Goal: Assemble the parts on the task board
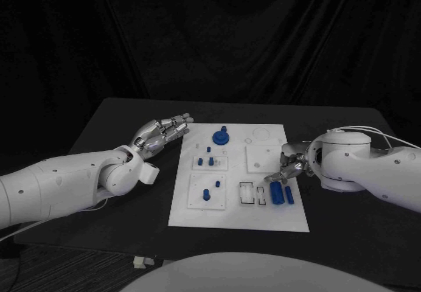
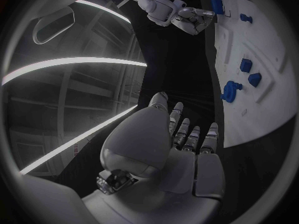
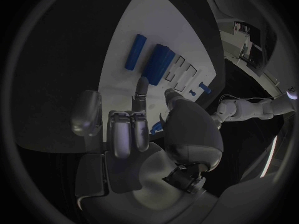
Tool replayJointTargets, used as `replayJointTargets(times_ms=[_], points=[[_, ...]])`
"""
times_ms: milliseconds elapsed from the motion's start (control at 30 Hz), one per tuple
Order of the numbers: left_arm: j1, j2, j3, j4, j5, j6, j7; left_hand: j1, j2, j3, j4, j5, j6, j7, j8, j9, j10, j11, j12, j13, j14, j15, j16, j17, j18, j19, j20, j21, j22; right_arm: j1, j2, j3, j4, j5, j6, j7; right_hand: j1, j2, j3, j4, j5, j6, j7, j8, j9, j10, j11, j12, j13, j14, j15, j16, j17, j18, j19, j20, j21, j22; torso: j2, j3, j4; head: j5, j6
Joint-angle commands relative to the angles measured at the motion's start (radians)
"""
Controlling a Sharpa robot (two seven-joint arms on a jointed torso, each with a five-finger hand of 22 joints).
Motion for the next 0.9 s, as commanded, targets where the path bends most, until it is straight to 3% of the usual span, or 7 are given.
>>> replayJointTargets(times_ms=[33, 900], points=[[-0.001, 0.001, 0.001, 0.000, 0.006, 0.014, 0.123, 0.002, 0.004, 0.005, 0.002, 0.006, 0.002, 0.004, 0.004, 0.001, 0.001, 0.010, 0.003, 0.001, 0.003, 0.003, 0.006, 0.002, 0.015, 0.004, 0.003, 0.004, 0.001, -0.006, 0.002, 0.000, 0.000, -0.011, 0.023, -0.020, -0.009, 0.001, -0.003, 0.000, -0.005, -0.010, -0.001, -0.008, 0.001, 0.104, -0.001, 0.003, 0.263, 0.104, -0.003, 0.003, 0.263, -0.006, 0.004, -0.004, -0.004, 0.146, 0.000, 0.0001, 0.0008, 0.002, 0.000], [-0.001, -0.001, 0.001, -0.002, 0.006, 0.020, 0.114, 0.005, 0.003, 0.006, 0.001, 0.007, 0.002, 0.006, 0.004, 0.001, 0.001, 0.012, 0.003, 0.001, 0.003, 0.006, 0.006, 0.002, 0.017, 0.004, 0.004, 0.004, 0.000, -0.037, 0.017, 0.000, -0.018, -0.012, 0.028, -0.022, 0.032, 0.058, 0.039, -0.011, 0.058, -0.064, 0.020, -0.063, 0.026, 0.104, 0.017, 0.003, 0.263, 0.104, 0.011, 0.003, 0.263, 0.004, -0.017, 0.009, -0.062, 0.132, 0.001, -0.0001, 0.0004, 0.003, 0.000]])
